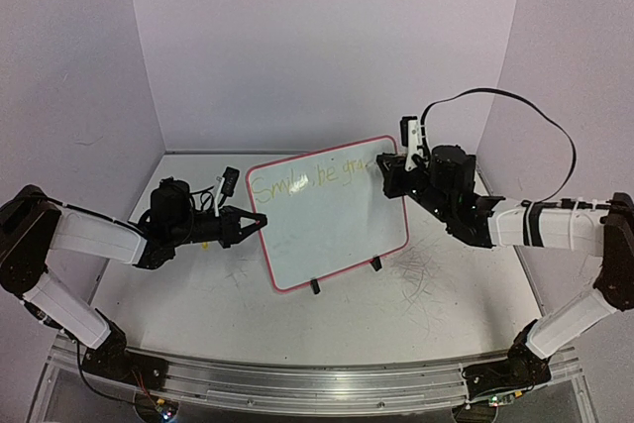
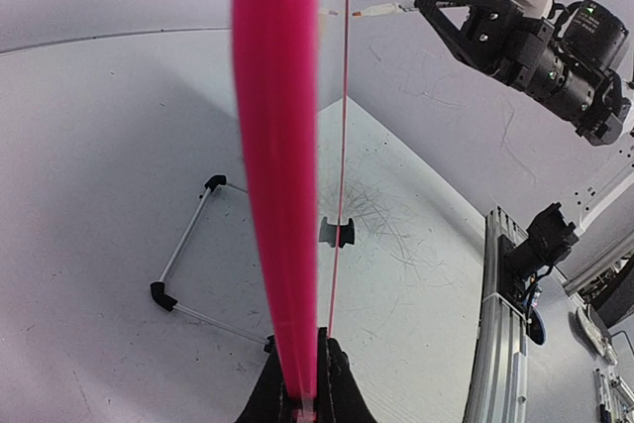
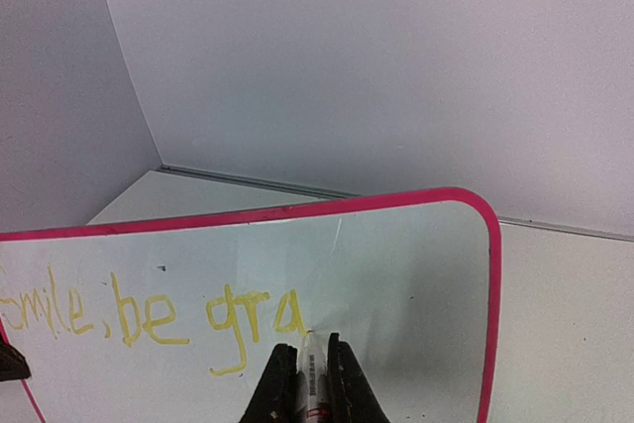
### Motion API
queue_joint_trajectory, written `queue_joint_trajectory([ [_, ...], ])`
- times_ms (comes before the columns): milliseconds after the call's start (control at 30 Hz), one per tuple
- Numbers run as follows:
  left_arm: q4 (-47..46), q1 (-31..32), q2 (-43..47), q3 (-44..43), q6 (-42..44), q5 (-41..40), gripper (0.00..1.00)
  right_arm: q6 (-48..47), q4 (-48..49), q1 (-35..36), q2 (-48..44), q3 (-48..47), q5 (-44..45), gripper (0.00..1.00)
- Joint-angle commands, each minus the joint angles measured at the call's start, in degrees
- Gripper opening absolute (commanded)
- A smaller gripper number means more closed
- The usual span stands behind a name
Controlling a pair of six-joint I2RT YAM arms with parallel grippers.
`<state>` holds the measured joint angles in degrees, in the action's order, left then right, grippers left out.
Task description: Write a sentence on the whiteboard
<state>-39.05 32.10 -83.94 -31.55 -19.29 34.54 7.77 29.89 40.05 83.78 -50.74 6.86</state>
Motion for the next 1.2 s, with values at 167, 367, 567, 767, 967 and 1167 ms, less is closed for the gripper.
queue_joint_trajectory([
  [167,0.66,-0.54,0.73,0.35,3.86,-2.79,0.0,-1.21,1.22,-0.13,-2.85,-2.97,-0.16,0.0],
  [367,0.71,-0.54,1.2,0.38,3.82,-2.83,0.0,-2.47,2.24,-0.14,0.82,-6.36,0.43,0.0],
  [567,0.7,-0.54,1.11,0.36,3.89,-2.72,0.0,-2.85,2.54,-0.16,2.16,-8.1,0.88,0.0],
  [767,0.75,-0.54,1.48,0.41,4.0,-2.64,0.0,-2.76,2.55,-0.18,3.23,-8.09,1.59,0.0],
  [967,0.78,-0.54,1.82,0.53,4.0,-2.62,0.0,-2.57,2.44,-0.22,3.91,-7.47,2.33,0.0],
  [1167,0.8,-0.54,1.9,0.44,4.09,-2.59,0.0,-1.93,1.8,-0.18,3.52,-5.57,2.47,0.0],
])
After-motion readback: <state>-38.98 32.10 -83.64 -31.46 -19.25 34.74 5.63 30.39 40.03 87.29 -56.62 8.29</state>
